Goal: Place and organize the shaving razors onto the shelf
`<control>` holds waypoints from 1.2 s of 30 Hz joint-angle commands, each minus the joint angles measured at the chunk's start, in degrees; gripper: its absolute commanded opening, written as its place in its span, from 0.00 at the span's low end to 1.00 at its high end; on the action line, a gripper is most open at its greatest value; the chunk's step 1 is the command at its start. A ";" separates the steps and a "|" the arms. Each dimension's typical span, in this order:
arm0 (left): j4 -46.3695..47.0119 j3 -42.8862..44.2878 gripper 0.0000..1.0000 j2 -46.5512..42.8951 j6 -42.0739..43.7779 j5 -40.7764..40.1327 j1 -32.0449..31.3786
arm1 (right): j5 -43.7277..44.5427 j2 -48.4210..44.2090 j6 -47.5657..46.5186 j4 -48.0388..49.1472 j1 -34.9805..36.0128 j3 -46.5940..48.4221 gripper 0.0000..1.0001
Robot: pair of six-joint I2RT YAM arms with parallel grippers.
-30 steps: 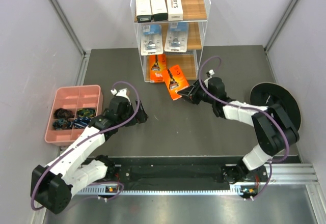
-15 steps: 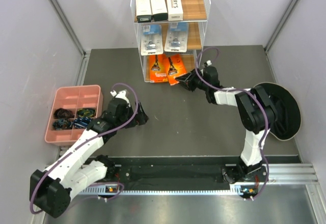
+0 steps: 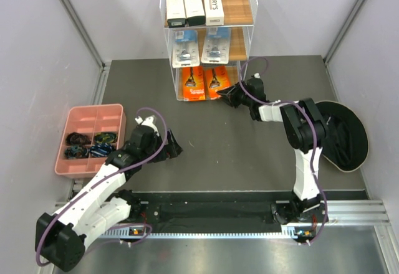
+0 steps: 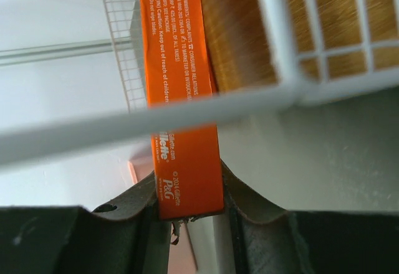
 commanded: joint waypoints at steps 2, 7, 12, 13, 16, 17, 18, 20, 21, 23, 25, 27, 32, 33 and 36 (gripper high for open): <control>2.68 -1.31 0.99 -1.29 -1.36 1.26 0.33 | 1.03 3.73 0.47 1.45 -0.15 5.44 0.00; 2.86 -1.14 0.99 -1.47 -1.44 1.53 0.33 | 1.91 5.93 2.49 1.80 -0.14 6.76 0.00; 3.21 -1.66 0.99 -1.30 -2.06 2.05 0.33 | 1.91 8.04 2.14 -1.19 -0.15 10.44 0.00; 3.30 -1.84 0.99 -1.21 -2.15 2.23 0.33 | 1.74 8.31 2.14 -1.71 -0.14 10.98 0.01; 3.47 -2.36 0.99 -1.38 -2.76 2.49 0.33 | 1.30 9.54 2.23 -4.79 0.03 13.00 0.04; 3.82 -2.45 0.99 -1.47 -3.02 2.67 0.33 | 1.38 9.63 2.49 -4.88 -0.06 13.00 0.06; 4.00 -2.63 0.99 -1.56 -3.20 2.76 0.33 | 1.56 9.71 2.67 -4.79 0.12 12.83 0.08; 4.35 -3.07 0.99 -1.56 -3.55 3.02 0.42 | 1.39 9.89 2.76 -4.71 0.12 12.83 0.14; 4.35 -2.98 0.99 -1.65 -3.55 3.11 0.33 | 1.21 9.98 2.67 -4.71 0.12 12.83 0.19; 4.35 -3.16 0.99 -1.56 -3.55 3.20 0.42 | 0.95 9.98 2.76 -4.62 0.21 12.56 0.30; 4.27 -3.33 0.99 -1.65 -3.47 3.28 0.33 | 0.60 9.89 2.67 -4.01 0.21 11.95 0.36; 4.27 -3.33 0.99 -1.82 -3.47 3.28 0.33 | 0.42 9.80 2.58 -3.83 0.21 11.42 0.44; 3.83 -3.25 0.99 -2.26 -3.64 3.99 0.33 | -1.60 9.89 1.88 -2.77 0.21 10.54 0.58; 3.83 -3.42 0.99 -2.26 -3.64 3.99 0.42 | -1.87 9.80 1.97 -2.77 0.21 10.28 0.61; 3.74 -3.60 0.99 -2.35 -3.82 4.25 0.33 | -1.95 8.93 2.14 -2.60 0.21 8.44 0.73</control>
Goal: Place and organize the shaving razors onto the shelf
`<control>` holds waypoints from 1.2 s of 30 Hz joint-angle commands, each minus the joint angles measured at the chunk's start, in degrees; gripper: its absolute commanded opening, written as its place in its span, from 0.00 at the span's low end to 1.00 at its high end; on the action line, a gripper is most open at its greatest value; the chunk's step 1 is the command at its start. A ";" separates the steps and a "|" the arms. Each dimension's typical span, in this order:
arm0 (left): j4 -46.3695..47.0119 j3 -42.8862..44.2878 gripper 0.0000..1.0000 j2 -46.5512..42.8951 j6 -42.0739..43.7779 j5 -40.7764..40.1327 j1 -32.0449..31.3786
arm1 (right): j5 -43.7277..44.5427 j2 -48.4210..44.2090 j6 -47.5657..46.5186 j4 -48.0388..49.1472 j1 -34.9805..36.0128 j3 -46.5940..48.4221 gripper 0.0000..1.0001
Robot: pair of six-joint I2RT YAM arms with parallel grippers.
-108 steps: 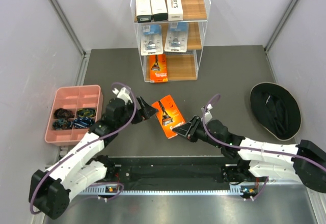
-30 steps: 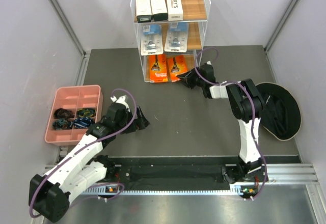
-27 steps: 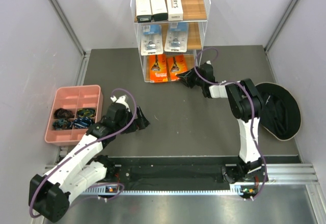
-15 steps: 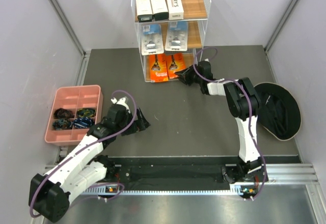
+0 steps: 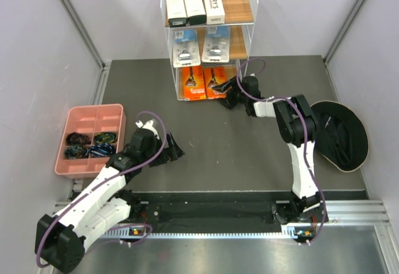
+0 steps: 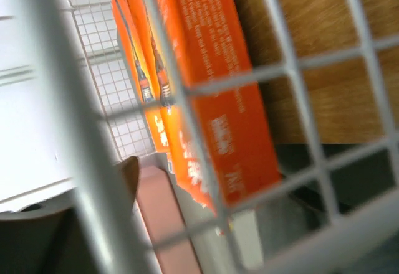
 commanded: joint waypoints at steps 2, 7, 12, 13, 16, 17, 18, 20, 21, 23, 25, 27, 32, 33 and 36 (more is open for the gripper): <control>2.45 -0.41 0.99 -1.13 -0.39 1.21 0.24 | -1.50 -1.11 -0.59 2.52 0.16 -3.26 0.81; 2.45 -0.85 0.99 -1.48 -0.47 1.39 0.24 | -2.02 -2.08 0.63 4.97 0.16 -6.16 0.85; 2.45 -1.46 0.99 -2.00 -0.91 1.65 0.24 | -1.94 -3.22 2.83 10.94 0.16 -10.47 0.72; 2.54 -1.55 0.99 -2.09 -1.00 1.74 0.24 | -1.85 -3.31 3.53 11.65 0.16 -11.00 0.64; 2.62 -1.73 0.99 -2.09 -1.00 1.83 0.24 | -1.41 -3.40 5.03 14.55 0.16 -12.85 0.48; 2.54 -1.81 0.99 -2.09 -1.09 1.83 0.24 | -1.32 -3.31 5.38 15.60 0.08 -13.46 0.44; 2.71 -1.81 0.99 -2.09 -1.09 1.83 0.24 | -1.23 -3.14 5.74 16.57 0.16 -13.81 0.39; 2.80 -1.90 0.99 -2.01 -1.09 1.92 0.24 | -1.06 -2.44 6.70 18.69 0.16 -14.08 0.29; 2.80 -1.90 0.99 -1.92 -1.09 1.92 0.24 | -1.14 -2.17 6.97 19.30 0.16 -13.99 0.28; 2.80 -1.90 0.99 -2.00 -1.00 1.83 0.33 | -1.32 -1.03 7.67 20.79 0.25 -13.29 0.21; 2.71 -1.90 0.99 -2.01 -0.83 1.83 0.24 | -1.23 -0.24 8.46 21.41 0.16 -12.33 0.18; 2.71 -1.99 0.99 -2.01 -0.65 1.65 0.24 | -1.15 0.73 8.64 21.07 0.16 -11.54 0.17; 2.71 -1.99 0.99 -1.66 -0.47 1.48 0.24 | -1.58 2.75 8.38 18.35 0.16 -7.06 0.16; 2.71 -1.99 0.99 -1.65 -0.39 1.48 0.24 | -1.67 3.45 8.20 16.95 0.16 -6.44 0.16; 2.71 -1.81 0.99 -1.30 -0.21 1.48 0.24 | -1.94 4.33 8.11 16.84 -0.01 -5.03 0.16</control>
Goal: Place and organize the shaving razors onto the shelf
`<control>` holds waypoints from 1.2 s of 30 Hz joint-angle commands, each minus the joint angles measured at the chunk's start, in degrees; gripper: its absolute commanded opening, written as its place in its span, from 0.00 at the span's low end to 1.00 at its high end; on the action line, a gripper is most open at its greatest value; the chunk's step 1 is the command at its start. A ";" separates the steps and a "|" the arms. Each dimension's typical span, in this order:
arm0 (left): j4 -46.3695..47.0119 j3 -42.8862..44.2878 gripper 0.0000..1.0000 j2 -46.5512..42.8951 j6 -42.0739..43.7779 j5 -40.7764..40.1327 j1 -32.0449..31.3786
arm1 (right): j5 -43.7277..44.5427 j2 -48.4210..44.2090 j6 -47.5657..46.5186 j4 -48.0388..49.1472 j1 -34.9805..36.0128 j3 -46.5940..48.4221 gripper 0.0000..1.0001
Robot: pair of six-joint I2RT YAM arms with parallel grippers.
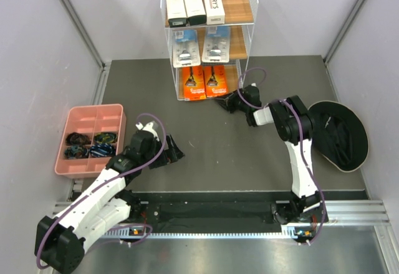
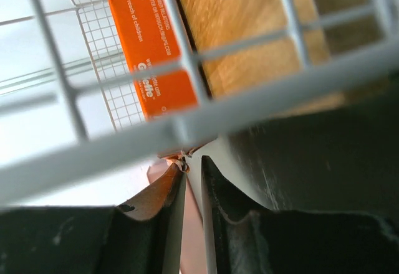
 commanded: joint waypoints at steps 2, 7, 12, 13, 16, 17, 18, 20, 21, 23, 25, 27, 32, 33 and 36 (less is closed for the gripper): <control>2.12 -0.11 0.99 -0.14 0.49 0.54 0.20 | -0.36 1.23 -0.22 0.50 -0.01 3.39 0.16; 2.38 -0.28 0.99 -0.06 0.40 0.62 0.20 | -0.71 -2.44 -2.23 1.37 -0.10 0.41 0.17; 2.91 -0.29 0.99 0.03 0.40 1.24 0.20 | -1.77 -6.41 -3.90 2.52 -0.01 -3.90 0.17; 2.83 -0.11 0.99 -0.14 0.49 1.24 0.20 | -2.03 -7.72 -4.08 2.61 -0.01 -4.69 0.17; 2.48 0.59 0.99 -0.58 1.19 1.15 0.20 | -2.30 -10.01 -4.87 3.57 0.07 -7.85 0.18; 2.21 0.86 0.99 -0.67 1.37 0.98 0.20 | -2.47 -11.67 -5.05 3.92 0.08 -8.64 0.18; 2.21 1.12 0.99 -0.67 1.80 0.54 0.20 | -2.56 -12.38 -5.57 3.93 -0.01 -9.96 0.18; 2.03 1.74 0.99 -0.85 2.16 0.19 0.20 | -3.26 -15.10 -6.45 3.66 -0.01 -11.20 0.20; 2.12 1.91 0.99 -0.67 2.59 0.01 0.20 | -3.35 -16.33 -7.85 2.70 -0.01 -12.25 0.21; 2.12 2.70 0.99 -0.23 3.04 0.27 0.20 | -3.26 -18.44 -9.87 0.69 -0.01 -13.22 0.24; 2.21 3.40 0.99 0.99 3.30 0.88 0.20 | -3.09 -22.31 -13.48 -3.79 -0.01 -14.36 0.26; 2.30 3.93 0.99 2.22 3.65 1.15 0.20 | -2.65 -26.43 -17.85 -9.05 0.07 -15.15 0.29; 3.26 5.34 0.99 4.33 4.88 2.91 0.20 | 4.36 -36.98 -28.94 -24.26 0.25 -17.35 0.40; 3.26 5.51 0.99 5.03 5.14 3.08 0.20 | 5.51 -38.74 -32.09 -26.29 0.25 -18.05 0.42; 3.09 6.39 0.99 6.62 5.67 3.26 0.20 | 9.82 -44.46 -37.37 -34.90 0.25 -18.93 0.52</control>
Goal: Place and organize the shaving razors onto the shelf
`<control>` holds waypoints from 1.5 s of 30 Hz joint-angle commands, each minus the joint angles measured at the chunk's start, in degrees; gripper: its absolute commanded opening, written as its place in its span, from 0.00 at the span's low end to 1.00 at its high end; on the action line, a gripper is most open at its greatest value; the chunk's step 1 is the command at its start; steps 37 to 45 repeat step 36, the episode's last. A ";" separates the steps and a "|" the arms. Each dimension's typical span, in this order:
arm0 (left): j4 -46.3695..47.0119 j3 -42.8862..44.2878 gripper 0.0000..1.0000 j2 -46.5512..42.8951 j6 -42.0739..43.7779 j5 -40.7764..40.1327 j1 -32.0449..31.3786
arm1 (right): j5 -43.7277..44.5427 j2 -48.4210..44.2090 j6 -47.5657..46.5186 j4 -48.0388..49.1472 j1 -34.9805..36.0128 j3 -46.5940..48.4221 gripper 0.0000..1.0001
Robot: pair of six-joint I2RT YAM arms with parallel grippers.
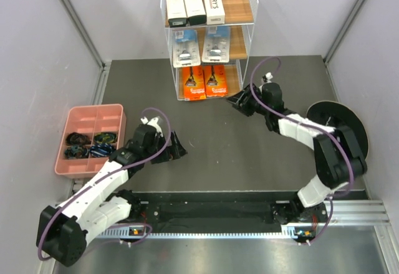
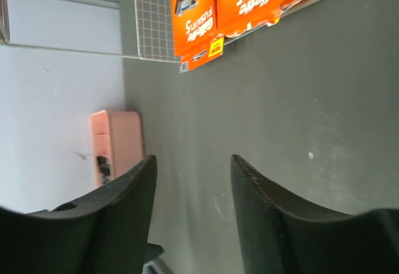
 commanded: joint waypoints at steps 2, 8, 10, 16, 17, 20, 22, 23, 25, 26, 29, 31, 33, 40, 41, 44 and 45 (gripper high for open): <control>1.84 3.36 0.99 1.95 2.46 1.27 0.20 | 10.02 -11.35 -14.10 -18.15 0.25 -1.52 0.56; -0.18 5.47 0.99 3.18 3.78 -0.92 0.29 | 18.03 -24.97 -20.52 -28.72 0.43 -4.94 0.76; -0.88 6.69 0.99 4.05 4.48 -1.36 0.29 | 20.14 -28.06 -22.27 -32.85 0.43 -5.56 0.80; -2.55 9.51 0.99 6.78 6.07 -2.07 0.38 | 25.68 -38.53 -24.83 -41.46 0.34 -7.93 0.94; -2.55 9.86 0.99 6.78 6.07 -2.07 0.38 | 26.04 -39.49 -24.92 -42.61 0.34 -8.72 0.96; -2.47 10.57 0.99 7.57 6.07 -2.07 0.38 | 26.83 -43.89 -25.09 -46.39 0.51 -10.56 0.99; -2.29 10.92 0.99 7.75 6.24 -1.72 0.38 | 28.23 -47.30 -25.09 -49.63 0.43 -11.27 0.99; -2.38 11.01 0.99 7.75 6.16 -1.98 0.38 | 28.67 -48.37 -25.09 -50.61 0.43 -11.80 0.99; -2.29 11.01 0.99 7.49 6.07 -2.33 0.38 | 30.25 -51.79 -24.92 -52.81 0.43 -12.33 0.99; -2.12 10.92 0.99 7.31 6.15 -2.42 0.38 | 30.52 -52.68 -24.74 -54.38 0.43 -13.03 0.99; -1.68 10.66 0.99 6.79 6.16 -3.03 0.38 | 31.75 -56.28 -24.57 -55.54 0.43 -14.69 0.99; -1.15 10.39 0.99 6.43 6.15 -3.12 0.38 | 33.06 -57.34 -24.21 -55.71 0.34 -15.49 0.99; 0.08 9.87 0.99 5.73 6.42 -3.03 0.38 | 33.33 -58.14 -24.74 -53.88 0.51 -16.72 0.99; 0.70 9.77 0.99 5.20 6.07 -5.13 0.38 | 33.95 -57.88 -25.70 -51.25 0.34 -17.69 0.99; 0.70 9.77 0.99 5.20 6.07 -5.13 0.38 | 33.95 -57.88 -25.70 -51.25 0.34 -17.69 0.99; 0.70 9.77 0.99 5.20 6.07 -5.13 0.38 | 33.95 -57.88 -25.70 -51.25 0.34 -17.69 0.99; 0.70 9.77 0.99 5.20 6.07 -5.13 0.38 | 33.95 -57.88 -25.70 -51.25 0.34 -17.69 0.99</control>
